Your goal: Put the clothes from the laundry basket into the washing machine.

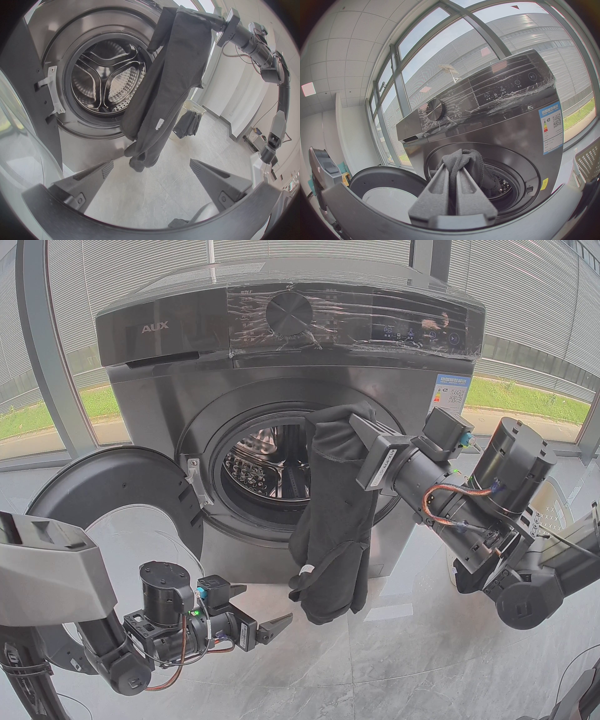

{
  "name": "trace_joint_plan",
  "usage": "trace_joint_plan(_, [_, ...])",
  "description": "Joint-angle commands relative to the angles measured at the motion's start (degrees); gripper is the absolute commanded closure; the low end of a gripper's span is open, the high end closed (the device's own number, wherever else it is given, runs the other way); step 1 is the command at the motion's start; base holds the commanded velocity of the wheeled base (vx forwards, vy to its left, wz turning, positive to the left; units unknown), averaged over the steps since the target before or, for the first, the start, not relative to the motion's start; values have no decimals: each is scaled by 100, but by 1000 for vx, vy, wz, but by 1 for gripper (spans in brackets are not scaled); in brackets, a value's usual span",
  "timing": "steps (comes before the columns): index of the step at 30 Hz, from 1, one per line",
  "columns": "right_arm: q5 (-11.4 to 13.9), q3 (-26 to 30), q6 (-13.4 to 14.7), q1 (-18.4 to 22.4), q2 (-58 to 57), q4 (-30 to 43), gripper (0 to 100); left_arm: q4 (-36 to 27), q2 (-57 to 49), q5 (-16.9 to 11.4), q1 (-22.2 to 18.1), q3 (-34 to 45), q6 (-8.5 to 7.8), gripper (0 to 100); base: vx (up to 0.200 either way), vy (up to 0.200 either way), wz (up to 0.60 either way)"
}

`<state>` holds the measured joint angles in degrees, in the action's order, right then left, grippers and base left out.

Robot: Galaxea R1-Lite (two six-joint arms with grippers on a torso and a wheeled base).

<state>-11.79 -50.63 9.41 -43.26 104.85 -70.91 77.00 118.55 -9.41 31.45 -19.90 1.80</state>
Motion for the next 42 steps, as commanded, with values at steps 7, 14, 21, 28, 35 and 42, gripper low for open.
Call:
trace_joint_plan(7, [-16,0,-1,-147,27,-28,100,632,1170,36,-16,-269,13,0,0,0,0])
trace_joint_plan(14, [-16,9,-1,-191,27,-45,100,641,1460,62,1,-533,13,0,0,0,0])
trace_joint_plan(21, [-16,27,8,-235,27,-54,100,764,1566,45,1,-586,13,0,0,0,0])
trace_joint_plan(28, [-16,9,8,-288,44,-54,100,896,1759,18,1,-647,13,0,0,0,0])
trace_joint_plan(35, [-25,44,8,-341,44,-63,100,1002,1979,-26,-25,-928,13,0,0,0,0])
trace_joint_plan(42, [-34,53,-1,-411,27,-63,100,966,2401,-87,-69,-1429,13,0,0,0,0])
